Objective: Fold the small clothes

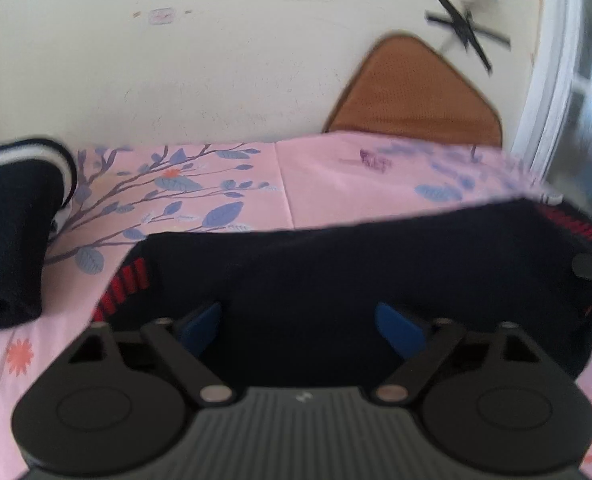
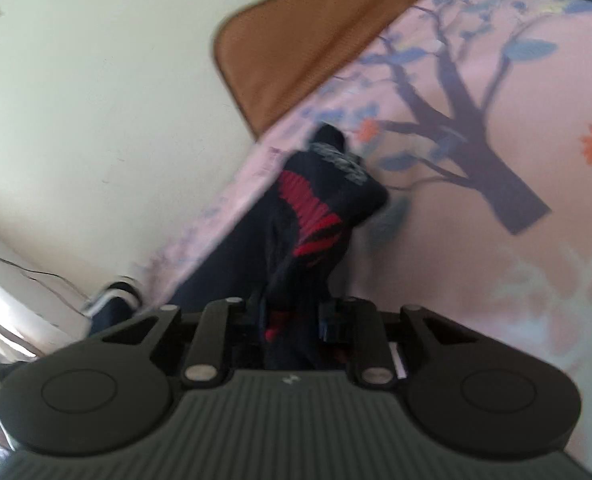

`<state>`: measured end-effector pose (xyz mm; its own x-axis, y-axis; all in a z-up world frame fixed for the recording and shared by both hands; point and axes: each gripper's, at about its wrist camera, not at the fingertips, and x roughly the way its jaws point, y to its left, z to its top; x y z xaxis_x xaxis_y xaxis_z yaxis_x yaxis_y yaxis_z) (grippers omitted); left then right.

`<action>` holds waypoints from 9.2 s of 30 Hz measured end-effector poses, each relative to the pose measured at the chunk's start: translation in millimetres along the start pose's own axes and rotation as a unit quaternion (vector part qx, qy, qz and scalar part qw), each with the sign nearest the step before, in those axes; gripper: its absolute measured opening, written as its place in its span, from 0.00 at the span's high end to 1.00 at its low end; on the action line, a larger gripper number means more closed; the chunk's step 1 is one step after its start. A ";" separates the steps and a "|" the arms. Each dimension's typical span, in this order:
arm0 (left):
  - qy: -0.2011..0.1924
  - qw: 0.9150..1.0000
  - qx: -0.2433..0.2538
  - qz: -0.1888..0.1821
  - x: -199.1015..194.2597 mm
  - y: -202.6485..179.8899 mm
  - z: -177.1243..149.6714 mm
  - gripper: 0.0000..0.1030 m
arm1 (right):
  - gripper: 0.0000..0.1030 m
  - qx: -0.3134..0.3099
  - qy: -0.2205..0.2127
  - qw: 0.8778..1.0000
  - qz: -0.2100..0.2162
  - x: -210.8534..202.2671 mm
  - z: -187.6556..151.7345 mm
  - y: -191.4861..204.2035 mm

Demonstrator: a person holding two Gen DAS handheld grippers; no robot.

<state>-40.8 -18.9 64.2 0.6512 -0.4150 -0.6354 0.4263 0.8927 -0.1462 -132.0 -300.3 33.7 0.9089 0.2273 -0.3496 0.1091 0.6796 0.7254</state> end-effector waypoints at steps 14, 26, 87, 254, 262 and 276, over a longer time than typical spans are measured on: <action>-0.087 0.976 -0.197 -0.006 -92.5 140.6 -2.8 0.20 | 0.78 -0.304 0.089 0.944 0.097 76.0 -65.3 200.8; -0.079 0.980 -0.180 -0.028 -74.5 132.3 -2.1 0.08 | 0.62 -0.363 0.178 0.904 0.140 118.1 -90.1 217.1; -0.003 0.982 -0.124 -0.144 -1.4 108.2 -25.9 0.00 | 0.00 -0.186 0.108 0.970 0.117 132.0 -68.1 113.7; -0.015 0.998 0.006 0.068 32.7 -61.1 -19.2 0.00 | 0.06 -0.247 -0.067 0.908 -0.332 46.1 -41.4 49.2; -0.010 0.998 -0.004 0.068 33.3 -57.3 -19.1 0.00 | 0.06 -0.246 -0.063 0.906 -0.338 46.8 -42.0 53.2; -0.015 0.997 -0.004 0.071 31.5 -57.5 -20.1 0.00 | 0.06 -0.256 -0.059 0.914 -0.310 41.5 -48.8 73.7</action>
<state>-57.4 -79.7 37.4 0.7231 -0.2889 -0.6274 0.3228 0.9444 -0.0628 -105.8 -206.7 43.7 0.7763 -0.3693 -0.5109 0.4434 0.8959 0.0262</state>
